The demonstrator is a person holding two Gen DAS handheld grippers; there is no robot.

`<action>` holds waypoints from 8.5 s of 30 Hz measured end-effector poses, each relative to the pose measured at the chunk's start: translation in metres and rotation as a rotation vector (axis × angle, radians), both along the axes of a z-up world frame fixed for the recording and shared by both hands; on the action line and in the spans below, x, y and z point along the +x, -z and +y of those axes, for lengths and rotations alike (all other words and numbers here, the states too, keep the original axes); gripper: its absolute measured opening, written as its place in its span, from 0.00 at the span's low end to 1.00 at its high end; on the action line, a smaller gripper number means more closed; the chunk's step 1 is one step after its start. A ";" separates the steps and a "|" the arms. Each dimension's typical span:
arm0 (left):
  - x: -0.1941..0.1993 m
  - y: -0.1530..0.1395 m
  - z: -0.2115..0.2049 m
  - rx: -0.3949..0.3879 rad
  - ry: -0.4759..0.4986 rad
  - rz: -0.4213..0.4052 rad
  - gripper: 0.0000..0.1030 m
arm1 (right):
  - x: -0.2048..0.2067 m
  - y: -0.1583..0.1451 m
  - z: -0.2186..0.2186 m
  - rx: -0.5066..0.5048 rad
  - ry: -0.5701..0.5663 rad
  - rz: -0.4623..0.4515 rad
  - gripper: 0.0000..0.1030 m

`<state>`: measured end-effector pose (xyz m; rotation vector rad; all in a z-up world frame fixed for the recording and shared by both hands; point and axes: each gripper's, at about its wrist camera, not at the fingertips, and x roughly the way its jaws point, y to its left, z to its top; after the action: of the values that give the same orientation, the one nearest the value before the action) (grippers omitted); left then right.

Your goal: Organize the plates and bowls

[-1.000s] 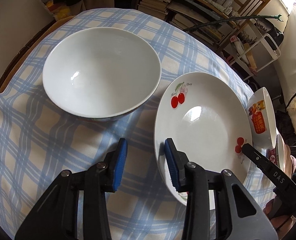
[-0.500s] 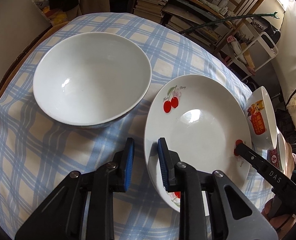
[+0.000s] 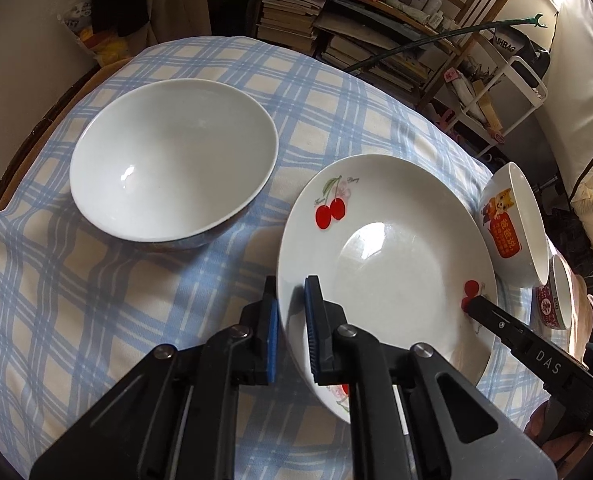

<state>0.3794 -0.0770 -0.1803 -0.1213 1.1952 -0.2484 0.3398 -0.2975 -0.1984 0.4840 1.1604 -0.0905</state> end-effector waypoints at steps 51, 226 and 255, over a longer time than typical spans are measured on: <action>-0.203 -0.078 0.008 -0.010 0.160 -0.110 0.11 | -0.205 -0.062 -0.001 0.078 -0.055 -0.152 0.10; -0.138 -0.040 -0.212 0.206 0.522 -0.002 0.10 | -0.167 -0.052 -0.117 0.024 0.071 0.022 0.18; -0.093 -0.064 -0.216 0.101 0.502 -0.053 0.77 | -0.180 -0.073 -0.226 0.010 0.228 -0.078 0.61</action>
<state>0.2859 -0.2933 -0.1166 0.2768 1.1693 -0.6253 0.1597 -0.5239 -0.1252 0.6228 1.0271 -0.2607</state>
